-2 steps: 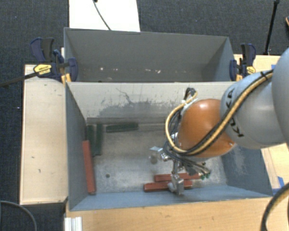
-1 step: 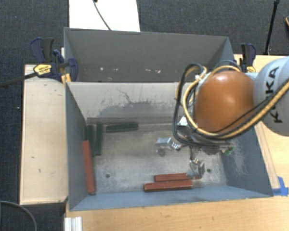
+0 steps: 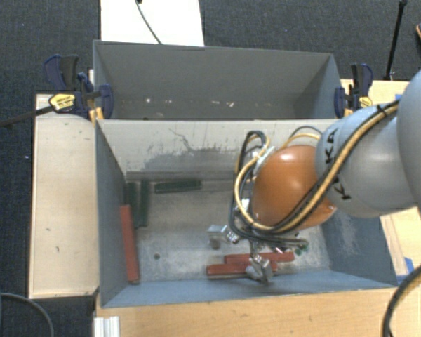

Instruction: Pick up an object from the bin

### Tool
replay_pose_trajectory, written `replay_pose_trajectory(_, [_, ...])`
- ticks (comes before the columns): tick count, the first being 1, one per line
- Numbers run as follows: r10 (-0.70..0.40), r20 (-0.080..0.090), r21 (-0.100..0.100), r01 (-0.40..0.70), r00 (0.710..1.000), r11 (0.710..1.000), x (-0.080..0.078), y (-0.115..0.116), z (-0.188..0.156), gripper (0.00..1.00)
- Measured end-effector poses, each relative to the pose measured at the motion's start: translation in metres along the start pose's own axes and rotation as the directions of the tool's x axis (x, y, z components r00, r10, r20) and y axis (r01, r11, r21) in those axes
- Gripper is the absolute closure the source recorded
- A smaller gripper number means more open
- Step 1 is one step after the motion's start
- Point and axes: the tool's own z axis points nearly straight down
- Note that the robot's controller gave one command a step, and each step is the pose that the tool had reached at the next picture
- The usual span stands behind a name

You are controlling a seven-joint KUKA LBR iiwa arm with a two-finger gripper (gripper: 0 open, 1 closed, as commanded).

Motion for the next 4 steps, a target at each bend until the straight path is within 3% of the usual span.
replay_pose_trajectory(1, [0.001,-0.003,-0.001,-0.001,1.000,1.000,0.001,0.000,-0.003,1.00])
replay_pose_trajectory(2, [-0.209,0.003,0.000,0.209,0.978,0.978,0.006,-0.007,-0.003,1.00])
replay_pose_trajectory(3, [-0.373,-0.002,0.005,0.373,0.928,0.928,0.050,-0.090,-0.104,1.00])
replay_pose_trajectory(4, [-0.333,-0.004,-0.004,0.333,0.943,0.943,0.085,-0.086,-0.107,1.00])
